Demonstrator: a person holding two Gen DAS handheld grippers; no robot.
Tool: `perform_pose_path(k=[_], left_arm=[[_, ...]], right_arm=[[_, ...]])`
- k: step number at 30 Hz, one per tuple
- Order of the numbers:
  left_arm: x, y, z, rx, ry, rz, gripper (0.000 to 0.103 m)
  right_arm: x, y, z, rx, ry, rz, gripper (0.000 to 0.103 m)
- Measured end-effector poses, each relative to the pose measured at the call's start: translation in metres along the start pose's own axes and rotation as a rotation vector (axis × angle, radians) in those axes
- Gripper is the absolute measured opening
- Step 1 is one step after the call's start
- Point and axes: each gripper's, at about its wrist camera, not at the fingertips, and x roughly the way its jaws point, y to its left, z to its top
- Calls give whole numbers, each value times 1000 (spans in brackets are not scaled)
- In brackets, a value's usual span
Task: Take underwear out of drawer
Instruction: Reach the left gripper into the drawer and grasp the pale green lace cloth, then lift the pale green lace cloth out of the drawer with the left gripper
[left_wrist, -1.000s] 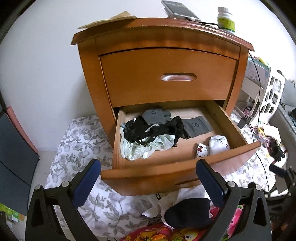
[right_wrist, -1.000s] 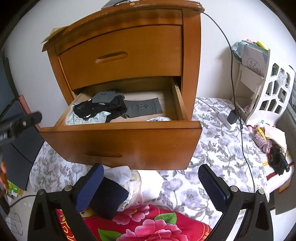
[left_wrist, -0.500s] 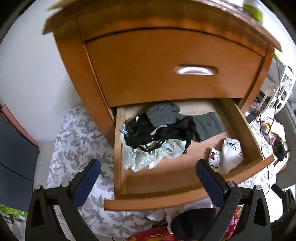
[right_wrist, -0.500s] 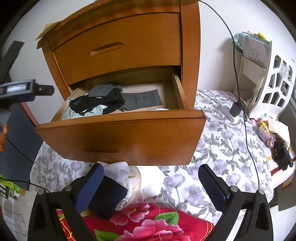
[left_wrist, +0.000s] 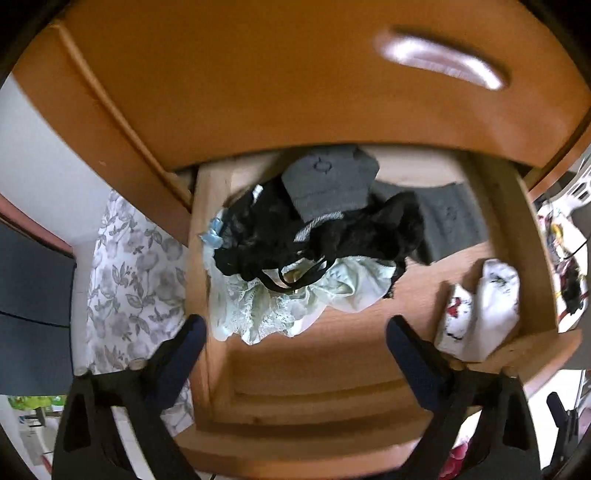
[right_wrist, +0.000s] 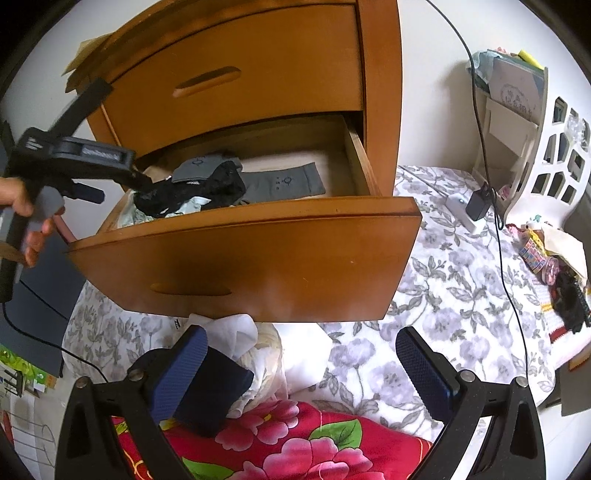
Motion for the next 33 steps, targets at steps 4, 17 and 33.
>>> perform_pose_path(k=[4, 17, 33], left_arm=[[22, 2, 6, 6, 72, 27, 77], [71, 4, 14, 62, 214, 83, 52], [61, 2, 13, 45, 114, 77, 6]], right_arm=[[7, -1, -1, 1, 17, 7, 103], [23, -3, -2, 10, 50, 22, 103], [18, -9, -1, 34, 35, 26, 103]])
